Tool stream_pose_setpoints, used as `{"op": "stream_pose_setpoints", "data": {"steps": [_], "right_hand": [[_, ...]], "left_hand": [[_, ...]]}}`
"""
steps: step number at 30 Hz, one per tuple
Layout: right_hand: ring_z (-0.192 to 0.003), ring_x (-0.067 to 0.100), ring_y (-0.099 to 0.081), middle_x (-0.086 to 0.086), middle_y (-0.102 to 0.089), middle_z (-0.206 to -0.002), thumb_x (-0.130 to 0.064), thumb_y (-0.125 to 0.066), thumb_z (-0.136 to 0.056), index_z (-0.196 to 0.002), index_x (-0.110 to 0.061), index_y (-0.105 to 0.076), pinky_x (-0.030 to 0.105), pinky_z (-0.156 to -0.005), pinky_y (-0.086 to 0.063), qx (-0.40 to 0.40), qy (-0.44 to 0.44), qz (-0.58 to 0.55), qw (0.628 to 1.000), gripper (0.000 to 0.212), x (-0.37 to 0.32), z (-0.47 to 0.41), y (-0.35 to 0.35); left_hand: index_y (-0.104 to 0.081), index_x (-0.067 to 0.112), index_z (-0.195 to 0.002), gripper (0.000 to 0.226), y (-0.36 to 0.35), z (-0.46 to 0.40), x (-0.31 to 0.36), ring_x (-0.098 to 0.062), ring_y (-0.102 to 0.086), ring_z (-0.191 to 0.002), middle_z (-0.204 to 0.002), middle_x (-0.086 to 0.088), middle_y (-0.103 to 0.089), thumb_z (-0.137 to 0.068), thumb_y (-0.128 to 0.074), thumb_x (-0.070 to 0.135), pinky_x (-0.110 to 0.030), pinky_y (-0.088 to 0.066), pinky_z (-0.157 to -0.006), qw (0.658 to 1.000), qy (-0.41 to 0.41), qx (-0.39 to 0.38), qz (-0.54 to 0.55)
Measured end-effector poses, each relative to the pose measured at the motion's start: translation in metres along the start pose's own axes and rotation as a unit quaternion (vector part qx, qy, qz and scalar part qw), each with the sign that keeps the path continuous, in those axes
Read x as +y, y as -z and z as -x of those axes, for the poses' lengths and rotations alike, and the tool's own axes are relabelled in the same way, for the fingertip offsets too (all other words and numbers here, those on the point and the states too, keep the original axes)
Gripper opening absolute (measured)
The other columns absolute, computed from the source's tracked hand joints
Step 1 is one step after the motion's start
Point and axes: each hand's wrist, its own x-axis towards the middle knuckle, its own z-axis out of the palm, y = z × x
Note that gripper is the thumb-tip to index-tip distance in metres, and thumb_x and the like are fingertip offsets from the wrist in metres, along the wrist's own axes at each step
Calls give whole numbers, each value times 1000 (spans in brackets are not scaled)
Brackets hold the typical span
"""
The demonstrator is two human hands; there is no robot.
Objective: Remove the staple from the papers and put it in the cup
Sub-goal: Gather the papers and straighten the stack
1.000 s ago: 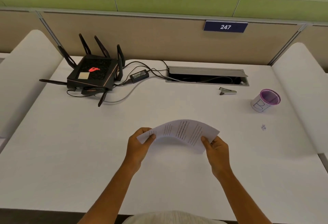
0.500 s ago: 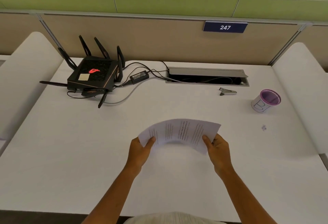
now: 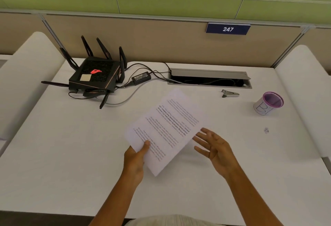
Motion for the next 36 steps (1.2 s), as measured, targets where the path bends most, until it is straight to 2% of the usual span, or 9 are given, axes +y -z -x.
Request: {"op": "stream_pose_setpoints", "data": {"steps": [2,4,9,13,18,22,27,33,36], "right_hand": [[-121,34,-71,13,-73,-132,-35,-84,-87,-139,-21,-63,52,-93,-62,16,-9,26,1000,58,13,5,-21],[-114,28,-75,6,-77,-125,-31,-81,-91,-139,-30,-60,46,-85,-65,31,-10,62,998,52,27,10,-40],[-104,16,-78,-6,-80,-116,-14,-72,-97,-127,-31,-64,37,-73,-66,81,-2,91,993,35,36,11,-52],[-96,13,-79,-13,-80,-108,-13,-71,-98,-117,-37,-66,32,-67,-65,104,5,155,982,32,24,9,-47],[-93,11,-79,-16,-80,-107,-14,-70,-98,-111,-42,-69,32,-67,-65,87,19,213,973,31,4,7,-37],[-95,12,-79,-14,-80,-109,-10,-69,-98,-109,-40,-72,30,-71,-66,65,43,234,969,32,-11,5,-38],[-97,9,-79,-14,-81,-108,-7,-67,-99,-110,-36,-73,22,-72,-64,66,105,226,966,31,-26,5,-44],[-100,3,-76,-16,-79,-111,-10,-66,-101,-111,-41,-74,17,-78,-62,91,183,219,954,33,-28,9,-47],[-100,2,-74,-23,-78,-106,-10,-67,-100,-111,-41,-72,14,-79,-61,114,174,235,949,33,-13,8,-43]], "left_hand": [[-71,29,-126,39,-7,8,-10,-20,-77,-107,-119,4,-80,-90,-80,16,-40,-62,-86,999,20,6,37],[-70,30,-126,44,-12,18,-20,-19,-78,-105,-119,3,-80,-87,-82,16,-40,-64,-83,998,29,3,55],[-69,28,-129,58,-20,32,-41,-19,-78,-106,-121,2,-80,-76,-89,18,-37,-66,-78,998,37,-30,51],[-71,25,-128,52,-6,25,-31,-20,-78,-106,-121,-2,-80,-79,-87,25,-36,-65,-78,999,26,-44,8],[-73,35,-126,45,7,6,6,-15,-78,-104,-120,6,-80,-82,-79,44,-28,-63,-76,988,-4,-95,-119],[-69,33,-126,36,-20,-8,33,-15,-78,-105,-120,10,-79,-91,-81,31,-31,-64,-79,972,-48,-126,-192],[-76,30,-115,25,-58,-16,59,-14,-80,-95,-109,10,-82,-91,-82,27,-25,-64,-71,970,-110,-117,-185],[-73,56,-103,32,-70,-7,60,-5,-77,-97,-107,19,-80,-92,-81,27,-21,-63,-74,954,-203,-127,-183],[-72,47,-110,31,-67,-6,41,-5,-75,-102,-107,18,-80,-92,-81,24,-16,-62,-78,955,-196,-114,-191]]}}
